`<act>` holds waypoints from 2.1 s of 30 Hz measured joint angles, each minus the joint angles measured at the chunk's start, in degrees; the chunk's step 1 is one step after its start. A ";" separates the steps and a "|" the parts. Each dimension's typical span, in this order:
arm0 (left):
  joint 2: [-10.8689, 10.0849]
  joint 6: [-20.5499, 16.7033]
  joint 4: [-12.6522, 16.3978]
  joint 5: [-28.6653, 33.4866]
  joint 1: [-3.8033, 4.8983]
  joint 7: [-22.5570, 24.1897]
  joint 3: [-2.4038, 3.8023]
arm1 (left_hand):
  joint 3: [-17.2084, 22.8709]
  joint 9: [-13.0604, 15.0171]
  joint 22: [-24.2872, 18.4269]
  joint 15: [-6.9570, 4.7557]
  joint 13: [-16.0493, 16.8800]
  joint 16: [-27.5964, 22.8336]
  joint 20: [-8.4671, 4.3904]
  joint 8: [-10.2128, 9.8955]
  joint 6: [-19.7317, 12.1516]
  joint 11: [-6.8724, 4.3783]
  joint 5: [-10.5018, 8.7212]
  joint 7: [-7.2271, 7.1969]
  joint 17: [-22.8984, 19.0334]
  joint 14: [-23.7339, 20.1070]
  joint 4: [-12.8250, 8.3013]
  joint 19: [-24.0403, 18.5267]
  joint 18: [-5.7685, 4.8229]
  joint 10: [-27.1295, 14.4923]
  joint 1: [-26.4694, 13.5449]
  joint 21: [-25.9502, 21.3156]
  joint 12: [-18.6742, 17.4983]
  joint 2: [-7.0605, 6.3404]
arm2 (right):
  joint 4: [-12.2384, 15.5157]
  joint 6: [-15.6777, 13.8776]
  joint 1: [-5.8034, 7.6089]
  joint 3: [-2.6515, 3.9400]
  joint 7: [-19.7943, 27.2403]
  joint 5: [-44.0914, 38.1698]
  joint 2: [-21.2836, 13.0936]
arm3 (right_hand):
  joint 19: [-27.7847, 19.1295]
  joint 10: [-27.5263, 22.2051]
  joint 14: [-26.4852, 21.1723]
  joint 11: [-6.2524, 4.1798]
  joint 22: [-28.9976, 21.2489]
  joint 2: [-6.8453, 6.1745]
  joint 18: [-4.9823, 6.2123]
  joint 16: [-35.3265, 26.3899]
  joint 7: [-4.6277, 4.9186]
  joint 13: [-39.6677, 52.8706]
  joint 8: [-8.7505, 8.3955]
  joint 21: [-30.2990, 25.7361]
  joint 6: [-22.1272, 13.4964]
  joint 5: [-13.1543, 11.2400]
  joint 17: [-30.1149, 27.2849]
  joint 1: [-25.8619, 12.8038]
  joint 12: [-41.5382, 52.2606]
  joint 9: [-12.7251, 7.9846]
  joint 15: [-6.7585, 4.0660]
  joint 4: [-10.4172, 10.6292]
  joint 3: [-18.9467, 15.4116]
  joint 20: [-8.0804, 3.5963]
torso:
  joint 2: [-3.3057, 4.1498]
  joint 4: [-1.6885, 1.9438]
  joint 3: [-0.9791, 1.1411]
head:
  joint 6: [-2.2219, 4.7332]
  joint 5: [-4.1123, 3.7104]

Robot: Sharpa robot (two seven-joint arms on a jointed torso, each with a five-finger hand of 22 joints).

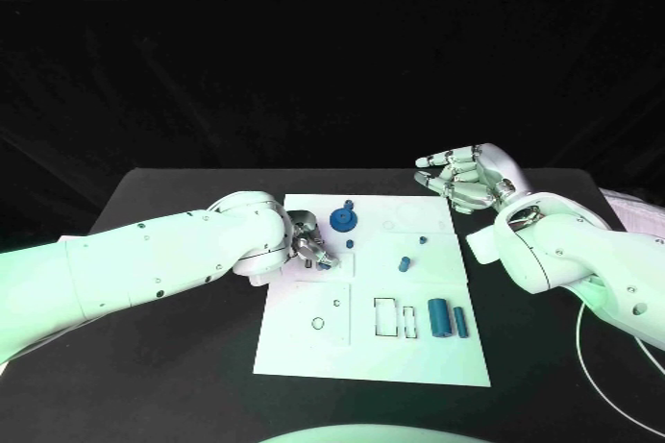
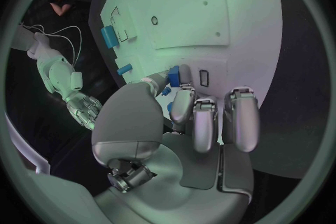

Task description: Assemble the parts on the task board

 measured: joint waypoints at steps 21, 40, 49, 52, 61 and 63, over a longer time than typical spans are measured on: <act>-0.94 -6.59 0.58 1.00 -0.54 -0.19 -0.25 | 0.63 0.03 0.00 0.00 0.20 0.00 0.00 0.40 -0.17 0.10 -0.20 0.20 -0.01 0.00 0.62 0.00 -0.88 -0.10 -0.33 0.26 0.00 0.61 | -0.07 0.16 -0.14 0.00 0.04 0.06 0.01 | 0.00 0.00 0.00 0.00 0.00 0.00 0.00 0.00 0.00 0.00 0.00 0.00 0.00 0.00 0.00 0.00 0.00 0.00 0.00 0.00 0.00 0.00 | -0.04 0.02 0.01 | 0.05 0.16; -0.42 -7.03 0.29 -0.01 -0.66 -0.43 -0.25 | 0.62 0.05 0.00 0.01 0.45 0.00 0.01 0.99 -0.15 0.06 -0.44 0.22 -0.01 0.00 0.62 0.00 -0.88 -0.06 -0.57 0.24 0.35 0.85 | -0.09 0.23 -0.18 0.00 0.06 0.13 0.00 | 0.00 0.00 0.00 0.00 0.01 0.00 0.00 0.00 0.00 0.00 0.00 0.00 0.00 0.00 0.00 0.00 0.00 0.00 0.00 0.00 0.00 0.00 | 0.02 -0.04 0.01 | -0.14 0.27; -0.18 -5.88 -0.12 -0.06 -0.61 -0.46 -0.20 | 1.48 -0.10 -0.01 0.01 0.84 0.00 0.01 1.92 -0.18 -0.06 -0.45 0.16 -0.01 0.00 -1.05 0.00 -0.88 0.46 -2.58 0.45 0.67 -1.00 | -0.05 0.25 -0.23 0.00 0.08 0.15 -0.21 | 0.00 0.00 0.00 0.00 -0.06 0.00 0.00 -0.24 0.00 0.00 0.00 0.00 0.00 0.00 0.00 0.00 0.00 0.00 0.00 0.00 -0.01 0.00 | -0.01 -0.04 0.01 | -0.27 0.24; -0.17 -5.40 -0.16 -0.08 -0.59 -0.47 -0.18 | 2.01 -0.40 -0.01 0.01 0.92 0.00 0.01 2.03 -0.06 -0.07 -0.45 -0.10 0.01 0.00 -2.22 0.00 -0.87 0.47 -3.40 0.45 0.67 -1.66 | -0.04 0.25 -0.26 0.00 0.08 0.16 -0.29 | 0.00 0.00 0.00 0.00 -0.06 0.00 0.00 -0.31 0.00 0.00 0.00 0.00 0.00 0.00 0.00 0.00 0.00 0.00 0.00 0.00 0.00 0.00 | -0.01 -0.07 0.01 | -0.32 0.24; -0.16 -4.46 -0.32 -0.18 -0.53 -0.47 -0.12 | 1.93 -1.08 -0.01 0.01 0.89 0.00 0.01 2.13 0.34 -0.14 -0.45 -0.52 0.03 0.00 -4.06 0.00 -0.88 0.55 -4.77 0.83 0.68 -2.73 | 0.00 0.26 -0.29 -0.01 0.09 0.17 -0.35 | 0.00 0.00 0.00 0.00 -0.06 0.00 0.00 -0.31 0.00 0.00 0.00 0.00 0.00 0.00 0.00 0.00 0.00 0.00 0.00 0.00 0.00 0.00 | -0.01 -0.03 0.01 | -0.41 0.20; -0.17 -4.31 -0.36 -0.20 -0.53 -0.47 -0.12 | 1.98 -1.18 -0.01 0.01 0.88 0.00 0.01 2.13 0.45 -0.15 -0.45 -0.63 0.03 0.00 -4.42 0.00 -0.88 0.55 -5.04 0.83 0.67 -2.73 | 0.00 0.26 -0.30 -0.01 0.09 0.17 -0.35 | 0.00 0.00 0.00 0.00 -0.06 0.00 0.00 -0.31 0.00 0.00 0.00 0.00 0.00 0.00 0.00 0.00 0.00 0.00 0.00 0.00 0.00 0.00 | -0.01 -0.03 0.01 | -0.42 0.20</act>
